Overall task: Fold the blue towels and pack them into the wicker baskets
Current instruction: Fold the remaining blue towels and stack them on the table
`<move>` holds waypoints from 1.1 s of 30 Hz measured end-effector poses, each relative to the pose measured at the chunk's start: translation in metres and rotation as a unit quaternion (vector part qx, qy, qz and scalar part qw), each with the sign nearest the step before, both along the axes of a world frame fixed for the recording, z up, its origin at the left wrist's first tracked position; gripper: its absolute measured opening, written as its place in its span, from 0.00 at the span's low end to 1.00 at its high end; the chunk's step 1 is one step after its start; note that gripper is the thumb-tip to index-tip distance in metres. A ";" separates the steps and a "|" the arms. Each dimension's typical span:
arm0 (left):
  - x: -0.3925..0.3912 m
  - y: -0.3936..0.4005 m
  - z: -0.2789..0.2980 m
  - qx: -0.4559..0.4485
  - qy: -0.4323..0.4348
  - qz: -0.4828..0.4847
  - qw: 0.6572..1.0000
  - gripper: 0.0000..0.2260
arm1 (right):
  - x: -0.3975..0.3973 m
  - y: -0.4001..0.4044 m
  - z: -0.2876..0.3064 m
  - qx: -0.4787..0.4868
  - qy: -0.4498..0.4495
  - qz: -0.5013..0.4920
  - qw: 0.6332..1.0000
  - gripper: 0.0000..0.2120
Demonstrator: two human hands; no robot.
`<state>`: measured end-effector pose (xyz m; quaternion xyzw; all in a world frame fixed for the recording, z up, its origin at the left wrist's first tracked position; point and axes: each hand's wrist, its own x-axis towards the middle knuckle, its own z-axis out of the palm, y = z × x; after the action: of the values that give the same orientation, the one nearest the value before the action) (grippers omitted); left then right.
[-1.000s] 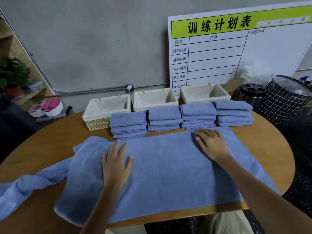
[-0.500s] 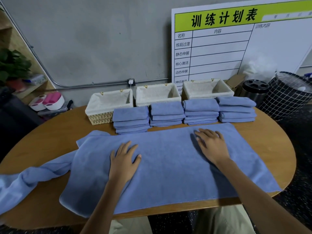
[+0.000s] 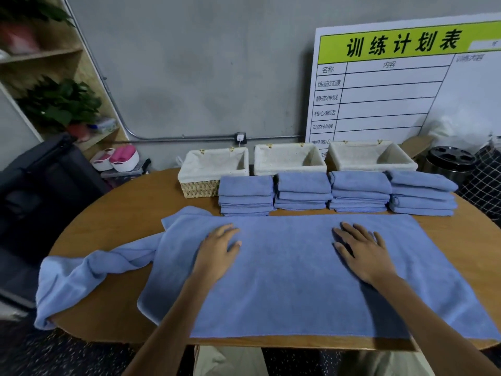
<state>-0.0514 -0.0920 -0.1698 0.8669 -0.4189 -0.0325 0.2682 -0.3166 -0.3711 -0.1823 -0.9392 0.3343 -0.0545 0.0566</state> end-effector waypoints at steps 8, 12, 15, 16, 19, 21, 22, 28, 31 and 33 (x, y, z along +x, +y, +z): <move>0.119 0.055 0.030 0.093 -0.058 0.143 0.984 0.18 | 0.058 0.034 0.007 0.031 -0.056 0.051 0.997 0.38; 0.138 0.061 0.019 0.027 0.016 0.125 0.992 0.12 | 0.062 0.042 -0.004 0.027 -0.035 0.056 0.997 0.47; 0.139 0.059 0.024 -0.068 -0.006 0.115 0.991 0.05 | 0.062 0.040 -0.004 0.026 -0.043 0.055 0.997 0.43; 0.140 0.059 0.025 -0.085 -0.013 0.119 0.989 0.04 | 0.062 0.040 -0.006 0.022 -0.044 0.054 0.997 0.42; 0.134 0.059 0.027 -0.023 -0.081 0.154 0.984 0.10 | 0.062 0.039 -0.009 0.022 -0.050 0.054 0.997 0.35; 0.122 0.059 0.022 0.000 -0.139 0.185 0.973 0.15 | 0.062 0.038 -0.009 0.018 -0.061 0.056 0.996 0.29; 0.112 0.059 0.022 -0.010 -0.148 0.189 0.971 0.15 | 0.062 0.038 -0.009 0.009 -0.077 0.056 0.995 0.28; 0.067 0.086 -0.003 -0.002 -0.134 0.128 0.983 0.11 | 0.063 0.063 0.001 -0.098 -0.171 0.071 0.978 0.24; 0.056 0.102 -0.002 -0.064 -0.131 0.145 0.979 0.12 | 0.086 0.103 0.006 -0.072 -0.185 0.130 0.972 0.21; 0.049 0.115 0.000 -0.064 -0.107 0.187 0.974 0.14 | 0.103 0.128 0.001 -0.043 -0.155 0.163 0.973 0.22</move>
<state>-0.0025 0.0227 -0.1699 0.9092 -0.2768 0.1384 0.2784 -0.2140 -0.2432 -0.1817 -0.9627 0.1615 -0.2038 0.0755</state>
